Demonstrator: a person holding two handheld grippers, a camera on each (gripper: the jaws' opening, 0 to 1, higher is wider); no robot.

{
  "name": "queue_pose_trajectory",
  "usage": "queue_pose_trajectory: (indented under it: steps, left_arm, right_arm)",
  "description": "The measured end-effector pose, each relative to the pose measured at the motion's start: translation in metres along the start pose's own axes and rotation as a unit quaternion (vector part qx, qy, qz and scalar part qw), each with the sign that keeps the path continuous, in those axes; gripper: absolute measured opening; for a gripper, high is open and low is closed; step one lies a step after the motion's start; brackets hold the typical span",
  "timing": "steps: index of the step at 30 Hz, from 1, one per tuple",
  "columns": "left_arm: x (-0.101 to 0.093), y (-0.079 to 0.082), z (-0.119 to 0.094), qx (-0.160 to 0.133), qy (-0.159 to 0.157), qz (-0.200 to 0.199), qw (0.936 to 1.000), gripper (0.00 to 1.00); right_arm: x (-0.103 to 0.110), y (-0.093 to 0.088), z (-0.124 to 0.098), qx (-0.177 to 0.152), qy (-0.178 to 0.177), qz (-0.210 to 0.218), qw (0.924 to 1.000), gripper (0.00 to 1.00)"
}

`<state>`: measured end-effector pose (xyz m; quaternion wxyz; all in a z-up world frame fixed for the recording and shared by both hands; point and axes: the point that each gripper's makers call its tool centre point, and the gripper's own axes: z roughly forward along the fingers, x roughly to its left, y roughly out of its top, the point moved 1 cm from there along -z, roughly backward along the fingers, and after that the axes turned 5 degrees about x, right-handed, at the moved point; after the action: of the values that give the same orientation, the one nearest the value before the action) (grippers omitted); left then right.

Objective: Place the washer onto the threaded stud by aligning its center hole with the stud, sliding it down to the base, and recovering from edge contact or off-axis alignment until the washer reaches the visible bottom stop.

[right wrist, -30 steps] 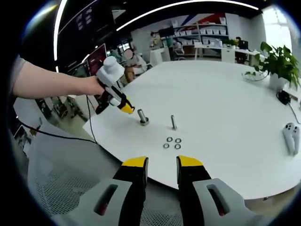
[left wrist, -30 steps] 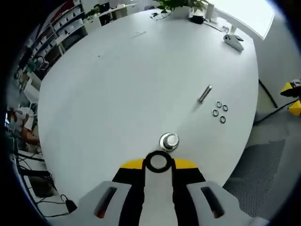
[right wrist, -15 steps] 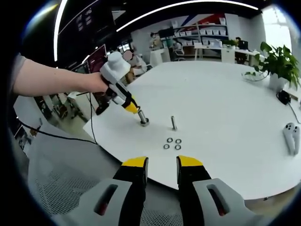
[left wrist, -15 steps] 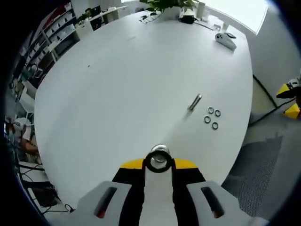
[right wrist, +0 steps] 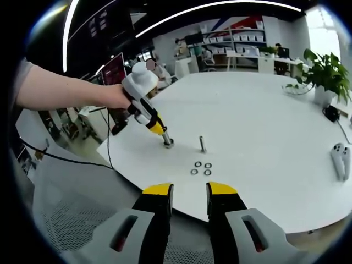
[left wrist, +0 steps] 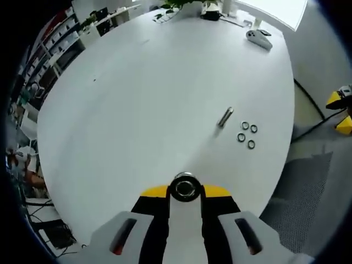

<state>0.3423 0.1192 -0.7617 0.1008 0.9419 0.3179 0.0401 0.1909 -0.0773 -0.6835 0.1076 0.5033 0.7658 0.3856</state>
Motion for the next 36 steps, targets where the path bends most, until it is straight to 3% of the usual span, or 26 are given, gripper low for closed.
queue_pose_trajectory:
  steps: [16, 36]
  left_arm:
    - [-0.002, -0.003, 0.015, 0.029, 0.004, 0.027, 0.9992, 0.19]
    - [0.0, -0.009, 0.047, 0.059, -0.001, 0.032, 0.9978, 0.19]
  right_arm:
    - [-0.001, 0.0, 0.0, 0.0, -0.002, 0.001, 1.0, 0.26]
    - [-0.002, -0.001, 0.0, 0.002, -0.007, 0.001, 1.0, 0.26]
